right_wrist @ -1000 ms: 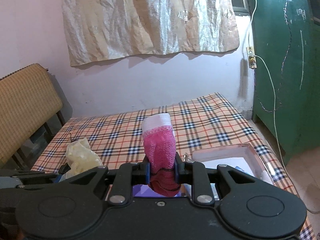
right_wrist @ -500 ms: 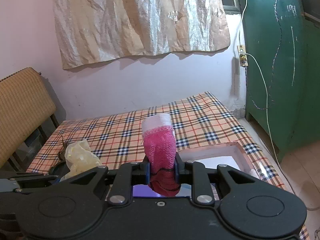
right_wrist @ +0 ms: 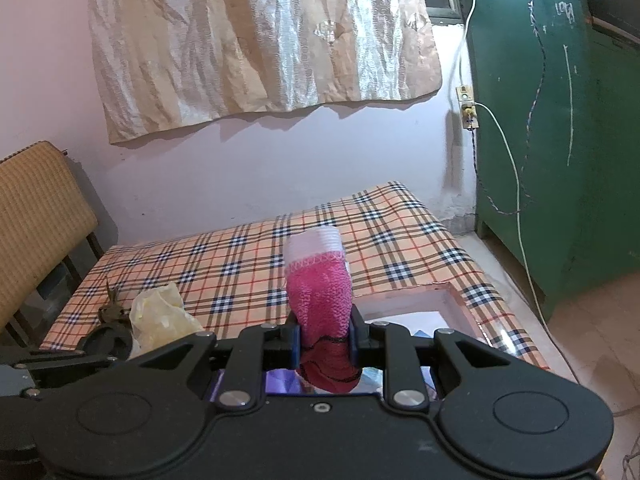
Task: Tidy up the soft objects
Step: 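Carry the bag with the left tool while the right tool carries the sock toward the white box, then open the left tool over the box while the right tool releases the sock into it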
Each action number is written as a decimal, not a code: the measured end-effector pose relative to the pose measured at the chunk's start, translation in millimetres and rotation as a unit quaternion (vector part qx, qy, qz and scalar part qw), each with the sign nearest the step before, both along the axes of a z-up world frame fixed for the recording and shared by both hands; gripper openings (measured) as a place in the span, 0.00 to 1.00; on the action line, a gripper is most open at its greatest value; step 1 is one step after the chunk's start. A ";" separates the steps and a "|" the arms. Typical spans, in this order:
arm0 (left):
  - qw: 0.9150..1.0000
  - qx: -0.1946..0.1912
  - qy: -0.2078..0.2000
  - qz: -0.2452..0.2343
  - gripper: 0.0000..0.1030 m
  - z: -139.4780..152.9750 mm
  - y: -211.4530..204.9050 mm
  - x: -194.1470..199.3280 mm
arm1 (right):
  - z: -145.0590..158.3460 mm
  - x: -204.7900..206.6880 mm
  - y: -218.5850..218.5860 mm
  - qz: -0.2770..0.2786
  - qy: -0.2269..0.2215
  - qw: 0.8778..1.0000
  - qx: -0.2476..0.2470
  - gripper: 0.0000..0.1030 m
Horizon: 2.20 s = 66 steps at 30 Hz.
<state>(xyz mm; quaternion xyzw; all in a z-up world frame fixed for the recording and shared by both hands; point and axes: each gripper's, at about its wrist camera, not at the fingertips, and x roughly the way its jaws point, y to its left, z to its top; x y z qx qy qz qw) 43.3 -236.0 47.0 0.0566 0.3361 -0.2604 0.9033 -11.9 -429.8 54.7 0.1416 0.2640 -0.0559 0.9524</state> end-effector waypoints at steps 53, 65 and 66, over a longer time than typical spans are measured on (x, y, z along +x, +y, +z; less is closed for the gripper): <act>0.999 -0.019 0.042 -0.024 0.48 -45.6 -88.3 73.4 | -68.3 74.1 -107.9 -0.025 0.051 0.998 0.018 0.71; 1.000 -0.023 0.017 0.000 0.60 -15.8 -54.8 42.9 | -27.9 22.4 -76.6 -0.025 0.019 0.999 -0.006 0.71; 1.000 -0.022 0.017 0.003 0.60 -14.0 -50.6 40.0 | -25.2 18.6 -71.3 -0.022 0.017 1.000 -0.008 0.71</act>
